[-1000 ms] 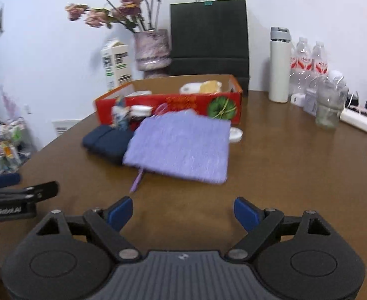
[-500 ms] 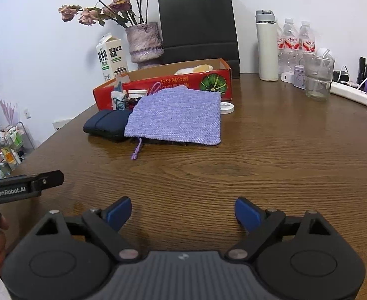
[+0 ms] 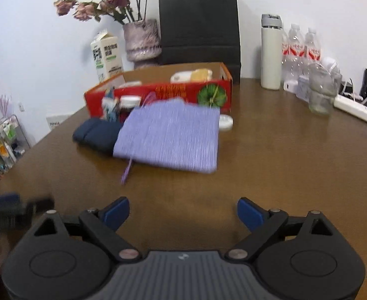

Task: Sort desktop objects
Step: 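Reach the right tool to the lavender drawstring pouch and grasp it, then grasp the small wrapped packet with left tool while right tool lifts the pouch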

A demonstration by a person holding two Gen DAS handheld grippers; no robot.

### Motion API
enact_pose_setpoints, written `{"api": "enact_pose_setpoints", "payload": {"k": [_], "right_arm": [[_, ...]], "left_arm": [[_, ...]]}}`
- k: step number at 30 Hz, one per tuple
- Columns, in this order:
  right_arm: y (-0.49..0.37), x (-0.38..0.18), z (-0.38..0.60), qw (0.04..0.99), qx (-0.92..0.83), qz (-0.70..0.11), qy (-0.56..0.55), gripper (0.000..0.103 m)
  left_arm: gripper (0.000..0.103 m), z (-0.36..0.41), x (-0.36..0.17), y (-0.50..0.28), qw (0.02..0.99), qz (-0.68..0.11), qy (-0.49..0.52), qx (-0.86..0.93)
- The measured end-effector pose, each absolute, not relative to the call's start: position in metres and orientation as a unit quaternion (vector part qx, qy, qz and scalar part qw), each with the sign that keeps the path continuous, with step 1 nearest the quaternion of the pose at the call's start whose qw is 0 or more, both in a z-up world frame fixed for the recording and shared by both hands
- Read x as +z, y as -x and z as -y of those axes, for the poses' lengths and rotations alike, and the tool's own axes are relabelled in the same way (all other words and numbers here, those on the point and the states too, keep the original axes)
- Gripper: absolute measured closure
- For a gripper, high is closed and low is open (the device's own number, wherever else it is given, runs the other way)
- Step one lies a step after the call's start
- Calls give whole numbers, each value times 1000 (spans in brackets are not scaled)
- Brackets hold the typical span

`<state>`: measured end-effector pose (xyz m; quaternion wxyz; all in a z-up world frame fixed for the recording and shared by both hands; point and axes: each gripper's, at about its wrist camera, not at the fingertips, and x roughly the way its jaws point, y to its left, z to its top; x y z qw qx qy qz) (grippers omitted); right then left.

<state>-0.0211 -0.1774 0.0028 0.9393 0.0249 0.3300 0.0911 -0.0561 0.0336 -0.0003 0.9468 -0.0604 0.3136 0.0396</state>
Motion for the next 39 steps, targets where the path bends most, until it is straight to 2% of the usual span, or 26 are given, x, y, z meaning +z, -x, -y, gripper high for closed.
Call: {"api": "enact_pose_setpoints", "payload": {"k": [4,9,11,12,13,17,18,19,27,29,30,31,32,33,37,39], "right_arm": [[-33,7,169,945,86,-316,1,10],[-96,0,169,940,93,-327,-30,13],[-110,-8,168,937,98,-332,-33,21],[-112,-11,170,936,111,-330,-47,39],[-113,-14,175,934,128,-326,-72,51],[-104,-16,188,942,133,-299,-79,68],[-101,-16,190,946,132,-286,-71,80],[-101,-16,190,949,130,-280,-63,88],[-101,-12,195,955,119,-267,-53,88],[-101,-11,192,955,122,-266,-47,88],[-99,-12,190,955,127,-265,-44,90],[-99,-13,188,954,131,-266,-39,93],[-98,-14,186,954,134,-268,-34,93],[-98,-14,185,954,135,-268,-30,95],[-88,-6,183,962,136,-237,-24,97],[-81,1,183,968,137,-207,-23,97]], "left_arm": [[0,-36,0,57,947,-313,69,34],[0,-33,8,45,951,-304,37,33],[0,-32,22,32,959,-283,21,16],[0,-32,30,22,962,-273,15,8],[0,-33,38,10,965,-263,10,0],[0,-27,56,-44,967,-254,-15,-7],[0,-25,58,-56,967,-253,-16,-11],[0,-23,58,-67,967,-254,-15,-19],[1,-7,39,-119,962,-265,-40,-52],[8,-7,35,-125,961,-267,-32,-58],[17,-9,34,-126,963,-262,-27,-60],[34,-10,33,-127,963,-261,-22,-58],[46,-12,31,-128,962,-267,-13,-55],[66,-15,29,-129,960,-275,-1,-53],[85,-27,28,-127,955,-283,55,-71],[88,-29,35,-120,959,-268,63,-68]]}}
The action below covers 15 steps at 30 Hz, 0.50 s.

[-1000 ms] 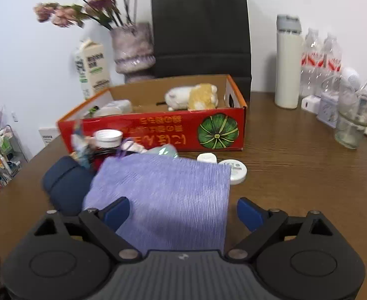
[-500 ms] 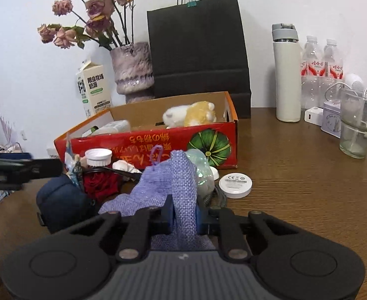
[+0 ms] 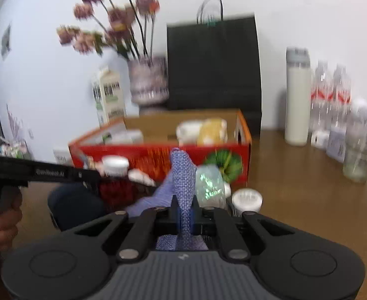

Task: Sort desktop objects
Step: 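Grasp the small wrapped packet with left tool while right tool lifts the pouch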

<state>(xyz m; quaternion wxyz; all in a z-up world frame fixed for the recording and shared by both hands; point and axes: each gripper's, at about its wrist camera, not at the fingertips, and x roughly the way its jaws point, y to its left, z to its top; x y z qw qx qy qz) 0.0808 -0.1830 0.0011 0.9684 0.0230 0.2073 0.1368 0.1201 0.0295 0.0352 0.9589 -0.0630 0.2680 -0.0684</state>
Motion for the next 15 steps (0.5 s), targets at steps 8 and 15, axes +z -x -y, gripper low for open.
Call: {"api": "enact_pose_setpoints", "payload": {"k": [8,15], "right_arm": [[-36,30,176,981,167,-97,6,97],[52,25,135,968,199,-93,121,97]], "left_arm": [[89,-42,86,-39,975,-179,125,-39],[89,-39,65,42,969,-209,131,-27]]}}
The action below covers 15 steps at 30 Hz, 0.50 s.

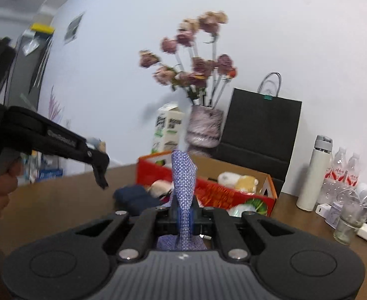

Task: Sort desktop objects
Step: 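Grasp the small wrapped packet with left tool while right tool lifts the pouch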

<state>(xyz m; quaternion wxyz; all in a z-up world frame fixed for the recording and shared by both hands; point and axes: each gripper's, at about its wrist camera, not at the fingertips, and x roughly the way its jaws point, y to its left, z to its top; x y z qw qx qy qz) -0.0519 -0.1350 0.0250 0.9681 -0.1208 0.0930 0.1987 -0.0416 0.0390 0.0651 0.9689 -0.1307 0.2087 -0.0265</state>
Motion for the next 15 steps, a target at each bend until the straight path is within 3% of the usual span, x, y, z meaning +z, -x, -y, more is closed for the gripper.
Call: {"api": "enact_pose_setpoints", "payload": {"k": [8,15], "right_arm": [[123,-2,113,955,167,-78,233,97],[142,11,117,965,173,-49,193,97]], "left_arm": [[89,-32,30,85,956,-265,124,-23],[89,-32,40,95,962,-242,122,-25]]}}
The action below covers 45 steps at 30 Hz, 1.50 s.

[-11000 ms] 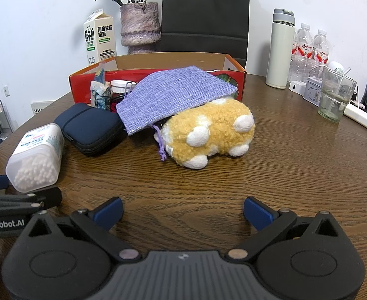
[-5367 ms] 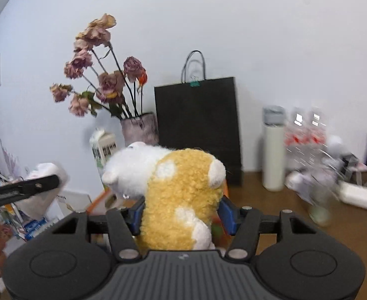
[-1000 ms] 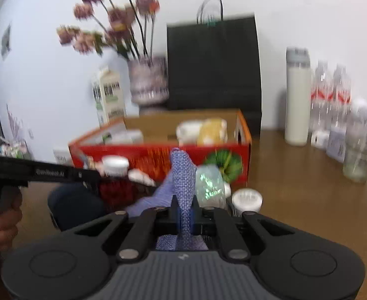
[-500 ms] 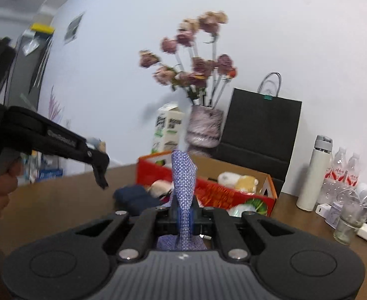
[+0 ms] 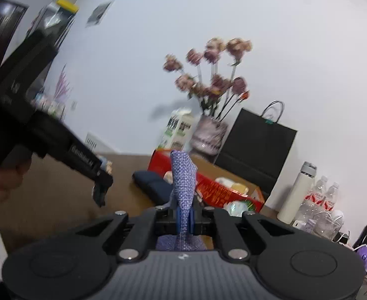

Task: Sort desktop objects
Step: 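Grasp the small wrapped packet with left tool while right tool lifts the pouch, then release packet into box with left tool while right tool drops pouch in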

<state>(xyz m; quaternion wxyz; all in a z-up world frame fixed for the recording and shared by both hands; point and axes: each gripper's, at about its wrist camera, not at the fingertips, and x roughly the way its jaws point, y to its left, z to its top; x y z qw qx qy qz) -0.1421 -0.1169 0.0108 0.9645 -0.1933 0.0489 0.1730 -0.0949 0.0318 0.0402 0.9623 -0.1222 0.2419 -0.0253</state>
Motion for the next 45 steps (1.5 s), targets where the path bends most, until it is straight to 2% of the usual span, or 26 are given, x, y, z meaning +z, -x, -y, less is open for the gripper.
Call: {"api": "enact_pose_setpoints", "payload": {"k": [12,16,20,24,28,32,36,38,39,40,41,44,45], "right_arm": [[106,51,140,978,188,-31,88,96],[61,74,148,981,180,-40,65,96],[-7,97,158,987,157,-38,22,95],[-102,119,164,980,168,-101,-26,95],[-211,125,160,960,207,-183,-46,94],[-311,98,144,929,212,-297,-55,94],[-370,59,122,898,186,-399,-30,95],[-389,41,114,881,189,-433,-10,94],[-395,34,112,879,185,-440,2,94],[-401,25,109,872,179,-455,15,88],[-404,19,107,866,170,-469,26,86],[-408,16,105,869,133,-475,43,66],[-406,19,105,872,131,-470,44,55]], "left_arm": [[88,-43,77,62,972,-207,112,-8],[88,-49,108,19,980,-170,98,-19],[88,-52,135,-49,977,-180,108,-47],[88,-48,150,-135,969,-208,114,-76],[88,-45,141,-220,954,-259,113,-98],[88,-36,108,-291,931,-329,110,-117],[88,-27,69,-340,924,-371,58,-66],[83,-31,54,-356,916,-394,63,-46],[70,-35,49,-359,913,-400,75,-32],[57,-38,44,-362,910,-406,84,-24],[54,-40,42,-366,907,-412,86,-23],[32,-43,48,-367,910,-406,83,-27],[25,-45,53,-366,912,-401,86,-23]]}}
